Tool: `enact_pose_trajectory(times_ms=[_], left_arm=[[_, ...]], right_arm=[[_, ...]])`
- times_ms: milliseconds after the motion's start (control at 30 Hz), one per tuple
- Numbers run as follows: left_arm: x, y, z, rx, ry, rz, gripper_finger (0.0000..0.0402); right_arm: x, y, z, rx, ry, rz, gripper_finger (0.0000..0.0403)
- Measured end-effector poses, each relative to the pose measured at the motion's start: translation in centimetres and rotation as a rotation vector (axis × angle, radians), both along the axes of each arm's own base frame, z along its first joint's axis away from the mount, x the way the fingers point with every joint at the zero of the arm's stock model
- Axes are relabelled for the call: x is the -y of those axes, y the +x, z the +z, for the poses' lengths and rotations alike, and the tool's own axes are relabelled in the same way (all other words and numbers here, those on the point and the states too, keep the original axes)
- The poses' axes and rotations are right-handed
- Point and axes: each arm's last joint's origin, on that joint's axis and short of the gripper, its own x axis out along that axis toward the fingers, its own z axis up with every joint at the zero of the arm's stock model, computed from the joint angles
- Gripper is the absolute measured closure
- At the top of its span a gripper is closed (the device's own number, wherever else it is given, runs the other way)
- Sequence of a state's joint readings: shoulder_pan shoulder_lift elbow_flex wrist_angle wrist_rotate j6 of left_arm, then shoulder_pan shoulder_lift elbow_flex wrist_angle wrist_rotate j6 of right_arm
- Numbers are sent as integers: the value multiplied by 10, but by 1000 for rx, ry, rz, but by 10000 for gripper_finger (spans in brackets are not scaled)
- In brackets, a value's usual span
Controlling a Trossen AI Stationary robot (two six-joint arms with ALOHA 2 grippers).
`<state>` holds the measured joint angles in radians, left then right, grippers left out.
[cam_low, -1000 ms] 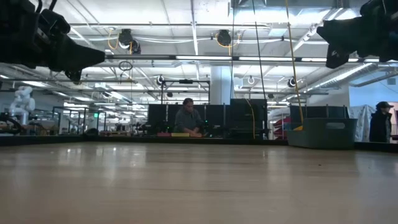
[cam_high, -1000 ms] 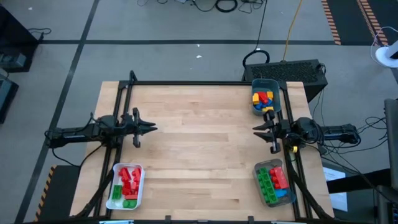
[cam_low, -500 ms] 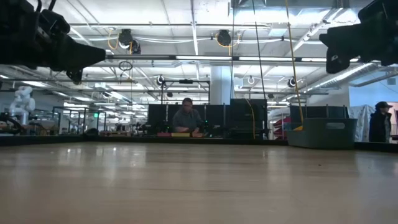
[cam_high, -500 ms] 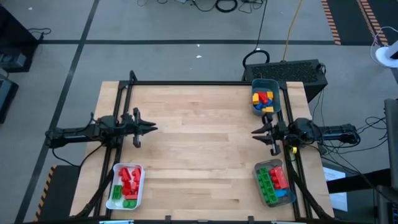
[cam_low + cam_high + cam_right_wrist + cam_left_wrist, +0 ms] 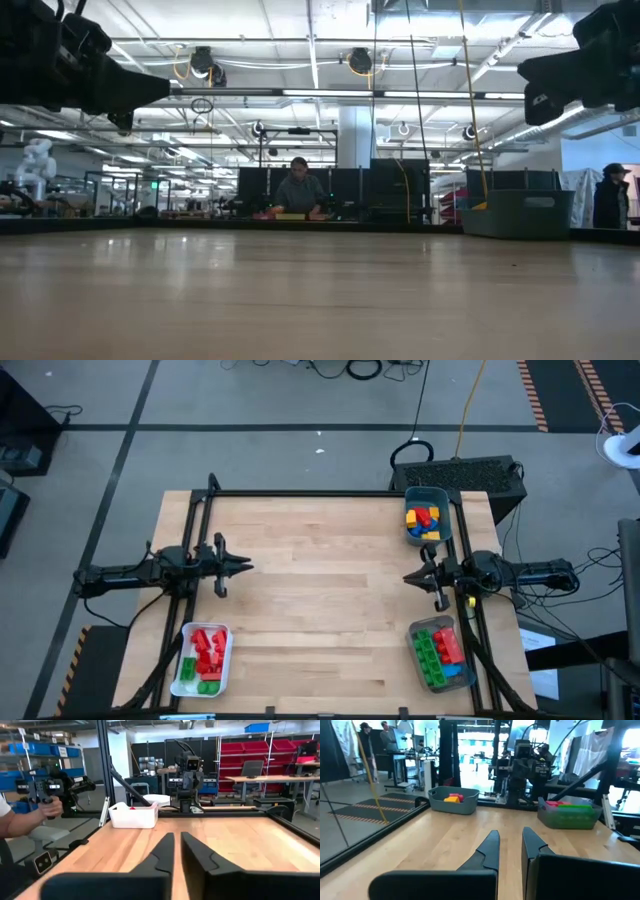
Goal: Sort blocks by size
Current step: Return to Home Position
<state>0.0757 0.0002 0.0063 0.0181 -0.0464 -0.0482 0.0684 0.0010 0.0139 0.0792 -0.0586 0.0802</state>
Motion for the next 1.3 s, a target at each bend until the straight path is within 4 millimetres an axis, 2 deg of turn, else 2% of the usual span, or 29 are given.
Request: enact_pose_trajectory(times_ms=[67, 200, 467, 1300], left_arm=[[0, 0, 0, 0, 5, 9, 402], [0, 0, 0, -3, 22, 12, 402], [-1, 0, 0, -5, 35, 30, 402], [-1, 0, 0, -1, 3, 37, 402]], right_arm=[[0, 0, 0, 6, -14, 0, 397], [0, 0, 1, 15, -13, -3, 401], [0, 0, -6, -58, -12, -9, 403], [0, 0, -5, -61, 33, -1, 403]])
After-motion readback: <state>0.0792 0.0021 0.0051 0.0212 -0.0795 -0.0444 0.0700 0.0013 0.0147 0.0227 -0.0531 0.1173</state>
